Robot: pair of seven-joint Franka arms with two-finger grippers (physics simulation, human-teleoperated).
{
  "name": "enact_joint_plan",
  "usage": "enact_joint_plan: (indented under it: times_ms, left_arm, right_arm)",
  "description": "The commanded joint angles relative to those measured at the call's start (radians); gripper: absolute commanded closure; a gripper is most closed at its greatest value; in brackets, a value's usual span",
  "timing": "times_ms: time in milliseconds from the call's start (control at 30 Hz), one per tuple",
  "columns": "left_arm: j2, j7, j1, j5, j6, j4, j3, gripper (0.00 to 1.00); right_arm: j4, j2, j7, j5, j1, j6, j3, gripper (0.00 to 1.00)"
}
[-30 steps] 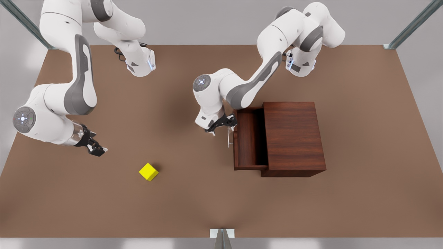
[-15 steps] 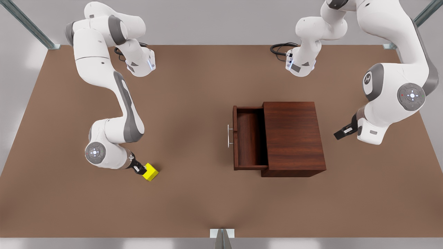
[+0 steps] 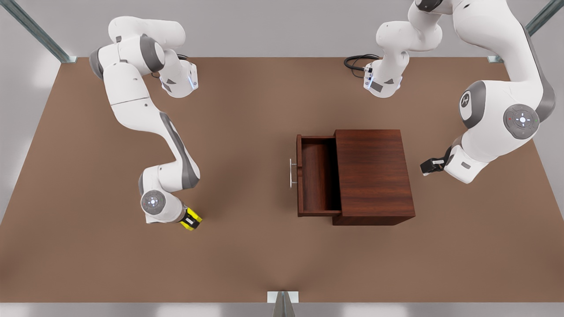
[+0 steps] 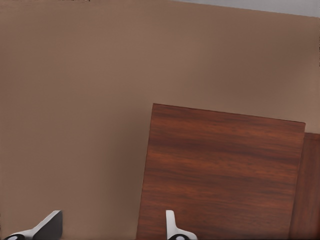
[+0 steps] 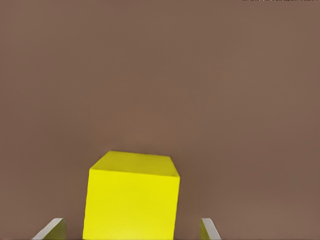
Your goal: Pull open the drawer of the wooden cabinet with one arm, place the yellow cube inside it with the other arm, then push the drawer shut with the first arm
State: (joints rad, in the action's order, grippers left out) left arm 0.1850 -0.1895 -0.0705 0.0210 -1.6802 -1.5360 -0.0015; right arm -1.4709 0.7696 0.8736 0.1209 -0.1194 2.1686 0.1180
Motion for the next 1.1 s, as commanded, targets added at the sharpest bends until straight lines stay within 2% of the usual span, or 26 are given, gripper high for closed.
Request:
enact_joint_plan:
  times_ms: [0,667,700,867,967,1067]
  left_arm:
    - [-0.001,0.237,0.000,0.001,-0.003,0.000,0.000,0.00]
    - [0.001,0.185,-0.005,0.000,0.008,-0.001,0.000,0.00]
    - [0.001,0.185,-0.003,0.000,0.016,0.000,0.000,0.00]
    - [0.002,0.188,0.000,0.000,0.016,0.000,0.000,0.00]
    - [0.002,0.188,0.001,0.000,0.014,0.000,0.000,0.00]
    - [0.002,0.183,0.000,0.000,0.014,0.000,0.000,0.00]
  right_arm:
    - [-0.003,0.005,-0.015,0.042,0.015,0.037,0.020,0.00]
    - [0.004,0.071,0.019,0.054,0.034,0.088,0.023,0.00]
    - [0.004,0.071,0.019,0.056,0.056,0.088,0.049,0.00]
    - [-0.003,0.062,0.044,0.060,0.090,0.077,0.077,0.11]
    - [-0.003,0.053,0.054,0.059,0.098,0.065,0.089,0.12]
    - [-0.003,0.046,0.076,0.057,0.098,0.063,0.089,0.31]
